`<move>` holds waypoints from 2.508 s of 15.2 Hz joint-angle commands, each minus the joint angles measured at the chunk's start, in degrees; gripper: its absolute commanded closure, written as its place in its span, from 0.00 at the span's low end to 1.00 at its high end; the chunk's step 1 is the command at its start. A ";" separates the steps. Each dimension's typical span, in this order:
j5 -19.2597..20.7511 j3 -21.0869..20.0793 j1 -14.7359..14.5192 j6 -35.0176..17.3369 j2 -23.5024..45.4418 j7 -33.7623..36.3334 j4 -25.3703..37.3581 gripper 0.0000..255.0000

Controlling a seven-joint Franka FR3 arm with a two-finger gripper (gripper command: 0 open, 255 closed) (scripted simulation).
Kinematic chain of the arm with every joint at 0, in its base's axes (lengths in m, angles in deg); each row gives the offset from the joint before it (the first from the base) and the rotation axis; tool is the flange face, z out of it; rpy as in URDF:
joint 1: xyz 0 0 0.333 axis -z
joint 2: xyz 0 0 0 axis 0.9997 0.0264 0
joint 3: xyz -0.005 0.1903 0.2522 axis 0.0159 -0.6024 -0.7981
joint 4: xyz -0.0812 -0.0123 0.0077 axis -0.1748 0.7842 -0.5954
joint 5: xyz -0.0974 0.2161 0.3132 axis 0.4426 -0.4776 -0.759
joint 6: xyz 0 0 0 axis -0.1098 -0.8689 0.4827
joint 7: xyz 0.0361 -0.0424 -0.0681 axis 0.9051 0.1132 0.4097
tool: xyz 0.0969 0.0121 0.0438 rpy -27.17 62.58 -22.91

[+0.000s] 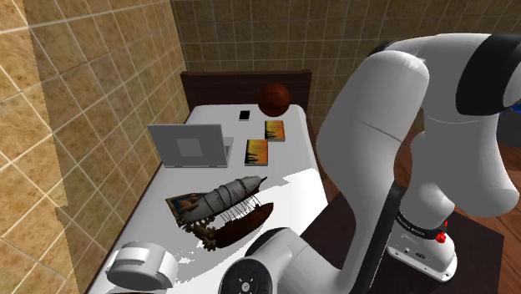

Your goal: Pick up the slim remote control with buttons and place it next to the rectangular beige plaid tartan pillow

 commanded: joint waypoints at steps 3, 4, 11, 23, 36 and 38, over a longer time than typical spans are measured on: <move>2.15 1.67 -1.32 -2.10 2.76 1.50 0.48 1.00; 2.65 2.09 -1.63 -2.60 3.42 1.83 0.60 1.00; 5.91 5.05 -3.88 -5.97 8.13 4.09 1.81 1.00; 9.61 9.12 -7.04 -10.22 14.81 6.73 4.42 1.00; 7.84 7.00 -5.40 -8.06 11.29 5.48 2.91 0.00; 6.04 5.04 -3.90 -6.03 8.21 4.23 1.81 0.00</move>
